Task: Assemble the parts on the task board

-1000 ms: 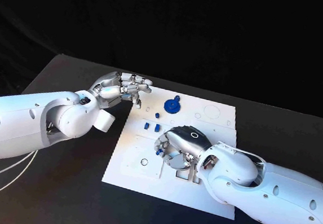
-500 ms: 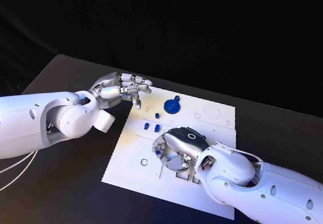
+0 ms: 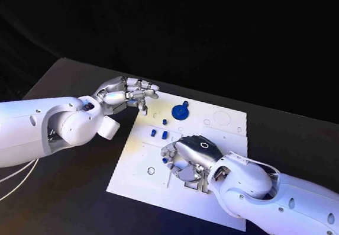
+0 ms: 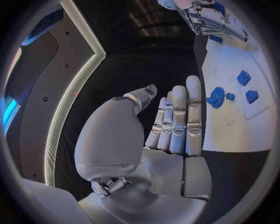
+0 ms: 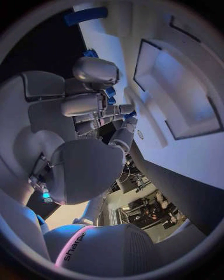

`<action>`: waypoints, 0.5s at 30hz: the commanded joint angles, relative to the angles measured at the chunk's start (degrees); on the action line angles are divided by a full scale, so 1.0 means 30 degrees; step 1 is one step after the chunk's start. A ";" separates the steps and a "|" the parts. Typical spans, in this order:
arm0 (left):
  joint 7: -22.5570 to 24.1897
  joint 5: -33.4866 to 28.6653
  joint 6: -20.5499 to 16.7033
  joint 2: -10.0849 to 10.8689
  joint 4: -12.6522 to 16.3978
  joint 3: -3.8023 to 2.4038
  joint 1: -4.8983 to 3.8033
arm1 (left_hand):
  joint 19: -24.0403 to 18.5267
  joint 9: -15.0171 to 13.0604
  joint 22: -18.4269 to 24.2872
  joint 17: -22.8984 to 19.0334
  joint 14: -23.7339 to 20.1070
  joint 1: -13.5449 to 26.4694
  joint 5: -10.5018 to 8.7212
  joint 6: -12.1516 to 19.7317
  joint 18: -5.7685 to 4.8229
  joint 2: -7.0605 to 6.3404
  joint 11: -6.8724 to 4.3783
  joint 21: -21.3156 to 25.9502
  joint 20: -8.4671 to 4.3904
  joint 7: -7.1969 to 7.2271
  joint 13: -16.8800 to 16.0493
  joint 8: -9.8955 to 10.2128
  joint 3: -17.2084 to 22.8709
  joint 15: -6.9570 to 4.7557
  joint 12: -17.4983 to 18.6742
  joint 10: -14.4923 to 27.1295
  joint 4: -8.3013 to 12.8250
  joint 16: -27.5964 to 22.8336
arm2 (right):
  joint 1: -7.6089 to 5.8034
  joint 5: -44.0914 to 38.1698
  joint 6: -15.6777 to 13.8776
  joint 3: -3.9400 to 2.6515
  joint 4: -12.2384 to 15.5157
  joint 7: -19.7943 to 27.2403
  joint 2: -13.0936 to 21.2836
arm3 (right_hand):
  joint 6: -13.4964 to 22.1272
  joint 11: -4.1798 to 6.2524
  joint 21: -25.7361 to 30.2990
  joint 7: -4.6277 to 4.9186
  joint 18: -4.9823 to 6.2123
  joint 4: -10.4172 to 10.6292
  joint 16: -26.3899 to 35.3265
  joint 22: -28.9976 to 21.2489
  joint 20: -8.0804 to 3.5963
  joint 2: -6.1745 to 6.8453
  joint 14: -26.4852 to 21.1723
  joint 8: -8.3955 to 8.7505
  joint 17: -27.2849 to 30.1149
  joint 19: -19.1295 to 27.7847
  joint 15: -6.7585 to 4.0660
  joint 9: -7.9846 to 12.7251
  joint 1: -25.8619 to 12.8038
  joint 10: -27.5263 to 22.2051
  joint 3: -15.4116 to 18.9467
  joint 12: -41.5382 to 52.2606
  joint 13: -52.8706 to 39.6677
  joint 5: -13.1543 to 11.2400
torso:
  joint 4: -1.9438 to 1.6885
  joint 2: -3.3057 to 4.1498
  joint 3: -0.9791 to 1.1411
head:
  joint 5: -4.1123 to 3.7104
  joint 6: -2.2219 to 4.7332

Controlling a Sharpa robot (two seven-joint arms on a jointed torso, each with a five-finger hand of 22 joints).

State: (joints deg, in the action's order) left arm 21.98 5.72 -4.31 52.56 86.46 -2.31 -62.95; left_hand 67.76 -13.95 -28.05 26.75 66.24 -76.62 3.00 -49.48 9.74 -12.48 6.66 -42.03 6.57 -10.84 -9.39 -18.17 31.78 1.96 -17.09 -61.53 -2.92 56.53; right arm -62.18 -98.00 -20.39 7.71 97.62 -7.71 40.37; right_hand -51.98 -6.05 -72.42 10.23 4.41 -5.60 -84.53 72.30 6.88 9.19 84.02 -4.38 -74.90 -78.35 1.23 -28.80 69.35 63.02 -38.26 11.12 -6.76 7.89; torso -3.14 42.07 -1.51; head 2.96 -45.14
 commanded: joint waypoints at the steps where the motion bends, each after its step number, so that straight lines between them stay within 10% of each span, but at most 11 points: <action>1: 0.0041 0.0055 0.0279 0.0015 0.0054 -0.0015 0.0007 | -0.0061 0.0016 -0.0018 0.0021 -0.0091 -0.0091 0.0028 0.0027 0.0223 0.0068 0.0022 -0.0044 0.0044 -0.0120 0.0015 0.0058 -0.0123 -0.0019 0.0011 0.0086 -0.0001 0.0098 | -0.0017 -0.0166 -0.0455 -0.0046 0.0439 0.0055 0.0410 | 0.0022 -0.0026 0.0083 -0.0042 0.0165 0.0065 -0.0016 -0.0024 0.0112 0.0197 0.1054 0.0060 -0.0548 0.0027 0.0072 0.0014 -0.0050 -0.0037 0.0070 0.0067 -0.0038 0.0109 | -0.0005 -0.0005 -0.0002 | -0.0023 0.0018; 15: 0.0027 0.0055 0.0342 0.0130 0.0077 -0.0013 0.0007 | -0.0061 0.0016 -0.0018 0.0021 -0.0091 -0.0091 0.0028 0.0027 0.0223 0.0068 0.0022 -0.0044 0.0044 -0.0120 0.0015 0.0058 -0.0123 -0.0019 0.0011 0.0086 -0.0001 0.0098 | -0.2113 0.3361 0.0935 -0.0406 0.1487 -0.0245 0.3577 | 0.0495 -0.0401 0.2923 0.0141 0.0818 0.0530 0.1246 -0.2577 0.0361 0.0838 0.0309 0.0186 0.2094 0.1711 0.0353 0.0187 -0.0437 -0.2758 0.1092 -0.0527 0.0518 -0.0382 | 0.0037 -0.0030 -0.0019 | -0.0481 0.0297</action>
State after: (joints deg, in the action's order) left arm 21.85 5.75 -4.25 53.00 86.52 -2.31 -62.94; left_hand 67.76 -13.96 -28.03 26.74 66.24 -76.62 3.00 -49.48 9.74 -12.48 6.66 -42.03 6.57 -10.84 -9.39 -18.17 31.78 1.96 -17.09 -61.53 -2.92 56.53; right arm -68.16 -93.20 -20.50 6.46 101.95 -8.06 50.60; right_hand -50.77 -7.18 -64.45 10.63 6.26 -4.04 -81.20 65.30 7.87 11.35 84.02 -3.95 -69.43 -73.67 2.05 -28.31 67.89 55.35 -35.36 9.73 -5.33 6.98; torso -3.07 41.98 -1.56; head 1.93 -44.51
